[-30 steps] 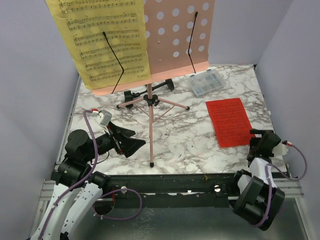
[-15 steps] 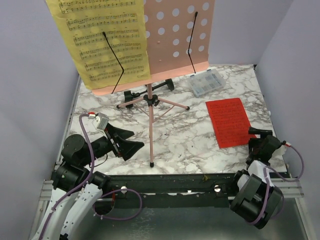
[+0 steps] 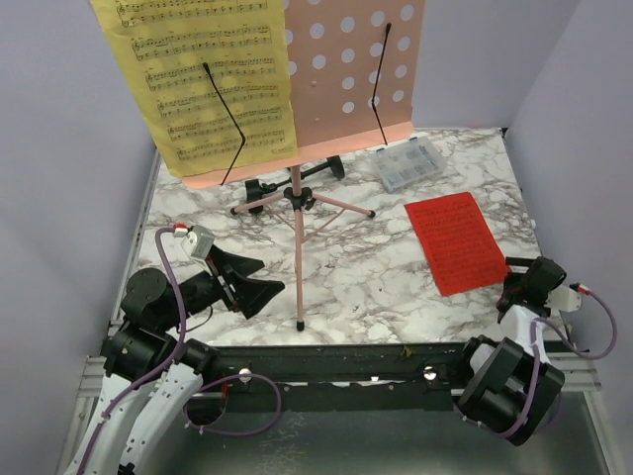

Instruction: Set up the instrument practice props

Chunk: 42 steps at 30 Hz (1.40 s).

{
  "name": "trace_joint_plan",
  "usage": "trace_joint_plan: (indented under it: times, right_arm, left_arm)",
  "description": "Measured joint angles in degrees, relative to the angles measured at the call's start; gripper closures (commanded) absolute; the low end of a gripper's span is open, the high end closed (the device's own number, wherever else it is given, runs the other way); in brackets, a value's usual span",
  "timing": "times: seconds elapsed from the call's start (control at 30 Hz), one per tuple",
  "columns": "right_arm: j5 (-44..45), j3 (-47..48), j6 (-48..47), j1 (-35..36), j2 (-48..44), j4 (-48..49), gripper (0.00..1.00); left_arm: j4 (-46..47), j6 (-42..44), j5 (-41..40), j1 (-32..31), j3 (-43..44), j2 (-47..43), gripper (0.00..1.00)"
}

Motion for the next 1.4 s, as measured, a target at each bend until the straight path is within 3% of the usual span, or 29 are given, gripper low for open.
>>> trace_joint_plan:
  times: [0.17,0.4,0.63,0.73,0.83,0.97,1.17,1.3,1.4]
  right_arm:
    - [-8.46,-1.64,-4.35,-0.83,2.58,7.69,0.05]
    - [-30.23,-4.37,-8.37,-0.96,11.63,23.63,0.14]
    - [-52.72,-7.91,1.16,-0.96,31.56,55.23,0.29]
    - [-56.87,-8.20,6.45,-0.96,38.51,68.54,0.39]
    - [-59.49,-8.48,12.07,-0.94,47.54,78.23,0.41]
    - [-59.54,-10.21,15.72,-0.74,54.31,81.61,0.41]
    - [-56.48,-12.17,17.00,-0.68,54.34,83.93,0.45]
    - [-53.24,-13.11,15.87,-0.68,51.76,83.82,0.54]
    - [-50.29,-13.33,12.90,-0.66,44.70,78.77,0.64]
  left_arm:
    - [0.00,0.07,-0.04,-0.09,0.00,-0.63,0.01]
    - [0.00,0.11,-0.11,-0.09,0.00,-0.72,0.01]
    - [0.00,0.20,-0.37,-0.09,0.00,-0.70,0.01]
    - [0.00,0.20,-0.46,-0.09,0.00,-0.70,0.01]
    - [0.00,0.24,-0.63,-0.09,0.00,-0.70,0.01]
    - [0.00,0.35,-0.90,-0.09,0.00,-0.68,0.01]
    - [-0.02,0.37,-1.14,-0.02,0.00,-0.52,0.01]
    - [0.00,0.37,-1.36,-0.02,0.00,-0.55,0.01]
    - [0.00,0.37,-1.53,0.04,0.00,-0.55,0.01]
